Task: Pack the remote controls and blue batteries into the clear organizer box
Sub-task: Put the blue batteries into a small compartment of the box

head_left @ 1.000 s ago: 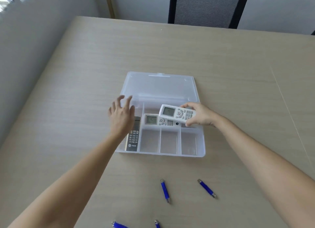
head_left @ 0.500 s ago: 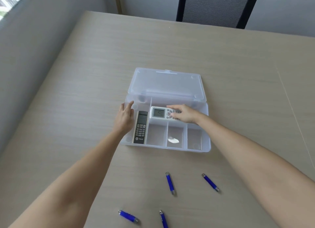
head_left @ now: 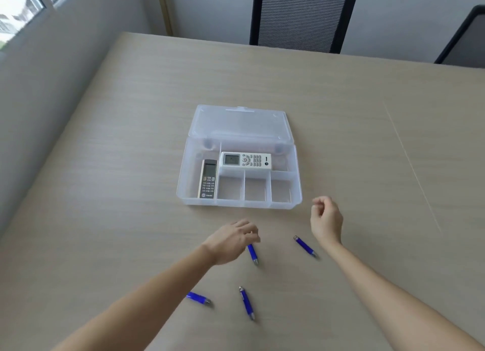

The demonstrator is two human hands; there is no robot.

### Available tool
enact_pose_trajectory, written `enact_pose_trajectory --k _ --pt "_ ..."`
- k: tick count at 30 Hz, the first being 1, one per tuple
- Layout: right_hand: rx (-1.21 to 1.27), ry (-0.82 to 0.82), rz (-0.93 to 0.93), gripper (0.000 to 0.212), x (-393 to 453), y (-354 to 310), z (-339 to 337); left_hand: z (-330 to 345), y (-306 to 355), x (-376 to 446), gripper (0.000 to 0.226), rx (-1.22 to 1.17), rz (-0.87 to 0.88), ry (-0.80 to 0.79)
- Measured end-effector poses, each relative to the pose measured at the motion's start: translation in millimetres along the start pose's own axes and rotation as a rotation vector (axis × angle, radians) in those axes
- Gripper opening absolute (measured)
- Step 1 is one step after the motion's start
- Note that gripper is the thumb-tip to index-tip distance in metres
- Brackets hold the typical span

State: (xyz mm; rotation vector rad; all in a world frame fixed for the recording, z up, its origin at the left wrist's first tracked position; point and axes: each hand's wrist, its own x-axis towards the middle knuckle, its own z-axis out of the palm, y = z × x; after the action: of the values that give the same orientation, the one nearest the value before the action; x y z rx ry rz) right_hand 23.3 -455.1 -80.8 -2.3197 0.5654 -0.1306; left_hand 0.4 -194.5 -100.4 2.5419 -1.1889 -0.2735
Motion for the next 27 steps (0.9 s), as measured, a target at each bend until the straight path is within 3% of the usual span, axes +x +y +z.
enact_pose_trajectory --k 3,7,9,12,16,20,23,27 --pt "-0.235 -0.34 0.019 0.026 -36.3 40.9 11.2 22.8 8.8 -3.0 0.039 0.102 -0.095 -0.214" --pt "-0.383 -0.472 -0.021 0.013 -51.1 54.1 20.5 24.2 11.9 -6.7 0.024 0.181 -0.148 -0.271" --pt "-0.374 -0.448 0.03 0.011 -43.9 50.5 19.5 13.1 13.8 -2.6 0.019 0.033 -0.258 -0.181" --pt "-0.058 -0.235 0.143 0.012 -22.2 32.3 1.9 -17.3 17.1 24.5 0.018 -0.312 -0.438 0.143" --pt "0.302 -0.024 0.108 0.018 12.6 -7.1 -24.6 -46.0 16.4 88.1 0.048 -0.535 -0.545 0.277" --pt "0.302 -0.022 0.001 0.01 42.7 -35.9 -26.4 -38.0 4.6 140.6 0.035 -0.474 -0.652 0.24" --pt "0.123 -0.084 -0.086 0.008 58.9 -39.6 -14.6 -22.1 -6.5 156.2 0.025 -0.258 -0.686 0.153" --pt "-0.25 -0.312 -0.213 0.01 76.8 -35.3 11.0 -11.9 -16.2 161.0 0.02 0.053 -0.563 0.04"
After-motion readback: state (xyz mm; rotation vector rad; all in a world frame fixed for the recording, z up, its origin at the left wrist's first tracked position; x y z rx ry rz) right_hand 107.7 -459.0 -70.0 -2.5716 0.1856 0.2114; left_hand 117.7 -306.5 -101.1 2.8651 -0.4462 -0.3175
